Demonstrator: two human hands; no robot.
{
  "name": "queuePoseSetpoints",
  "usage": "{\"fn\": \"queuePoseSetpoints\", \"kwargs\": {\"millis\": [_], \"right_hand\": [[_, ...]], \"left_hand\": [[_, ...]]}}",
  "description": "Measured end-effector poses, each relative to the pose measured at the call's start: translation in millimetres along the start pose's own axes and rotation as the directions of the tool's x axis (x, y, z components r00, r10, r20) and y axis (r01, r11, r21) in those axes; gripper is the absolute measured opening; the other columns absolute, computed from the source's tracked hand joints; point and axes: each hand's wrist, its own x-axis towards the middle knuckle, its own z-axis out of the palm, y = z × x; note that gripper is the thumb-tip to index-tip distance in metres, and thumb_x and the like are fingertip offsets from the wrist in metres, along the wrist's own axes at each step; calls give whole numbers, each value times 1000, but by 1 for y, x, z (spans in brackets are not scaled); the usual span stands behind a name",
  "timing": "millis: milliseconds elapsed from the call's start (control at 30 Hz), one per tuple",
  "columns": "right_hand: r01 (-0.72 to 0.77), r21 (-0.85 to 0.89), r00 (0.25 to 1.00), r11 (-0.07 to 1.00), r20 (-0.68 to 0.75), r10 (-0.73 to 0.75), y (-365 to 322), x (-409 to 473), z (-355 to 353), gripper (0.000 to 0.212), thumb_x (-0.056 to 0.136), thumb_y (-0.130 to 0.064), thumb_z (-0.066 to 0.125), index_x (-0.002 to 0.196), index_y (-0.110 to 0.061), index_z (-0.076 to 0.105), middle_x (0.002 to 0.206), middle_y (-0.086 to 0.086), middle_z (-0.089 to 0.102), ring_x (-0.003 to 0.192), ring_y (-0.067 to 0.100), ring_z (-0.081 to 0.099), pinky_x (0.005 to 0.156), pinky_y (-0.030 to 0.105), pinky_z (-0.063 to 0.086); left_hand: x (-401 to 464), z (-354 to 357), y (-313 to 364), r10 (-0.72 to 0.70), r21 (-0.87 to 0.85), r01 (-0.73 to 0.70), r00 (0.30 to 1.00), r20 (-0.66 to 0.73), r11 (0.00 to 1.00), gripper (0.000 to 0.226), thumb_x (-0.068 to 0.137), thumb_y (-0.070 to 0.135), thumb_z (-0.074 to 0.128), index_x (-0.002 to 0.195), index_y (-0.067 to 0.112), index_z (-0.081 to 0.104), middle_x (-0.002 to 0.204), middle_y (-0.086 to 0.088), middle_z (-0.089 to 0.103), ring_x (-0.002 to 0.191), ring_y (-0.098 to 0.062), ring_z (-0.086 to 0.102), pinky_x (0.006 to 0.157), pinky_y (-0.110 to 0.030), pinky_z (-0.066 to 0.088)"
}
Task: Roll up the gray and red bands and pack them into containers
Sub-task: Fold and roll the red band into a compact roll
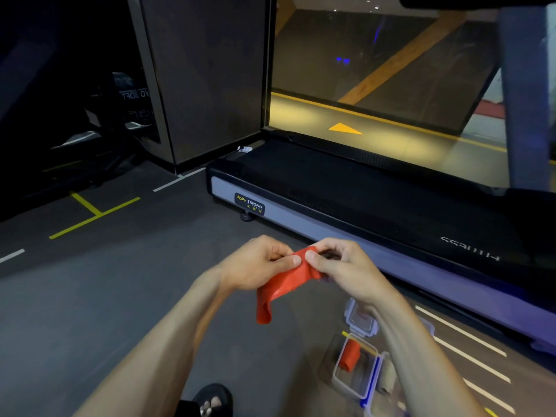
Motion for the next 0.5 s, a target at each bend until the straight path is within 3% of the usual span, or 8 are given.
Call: {"fn": "queuePoseSetpoints", "kwargs": {"millis": [133,233,400,500], "right_hand": [[-23,86,995,996,-93,31,2,-1,-8,13,93,-9,73,87,-7,61,73,6,71,64,11,67,59,20,54],[-21,96,994,995,-103,31,3,-1,-9,16,91,-7,75,86,-6,59,72,7,71,61,13,68,57,22,55],[-6,84,990,996,-137,17,5,1,-7,21,88,-8,79,85,-9,58,71,4,71,65,15,68,60,25,56],[1,75,990,997,-144,10,6,2,-5,24,85,-8,81,85,-8,57,68,1,71,58,10,66,57,23,54]], "left_hand": [[-2,-4,2,-7,33,7,1000,7,999,20,100,31,65,88,18,73,75,2,73,63,-3,59,66,-24,48],[-2,-4,7,29,149,-21,998,-53,989,17,99,32,67,88,21,74,70,13,72,61,5,59,67,-16,48],[-3,-5,11,36,122,-29,998,-59,992,11,95,32,72,85,30,74,72,21,73,66,10,63,70,-13,47],[-3,-4,11,37,72,-33,997,-60,997,8,94,30,74,88,25,76,77,16,76,69,6,67,71,-14,49]]}}
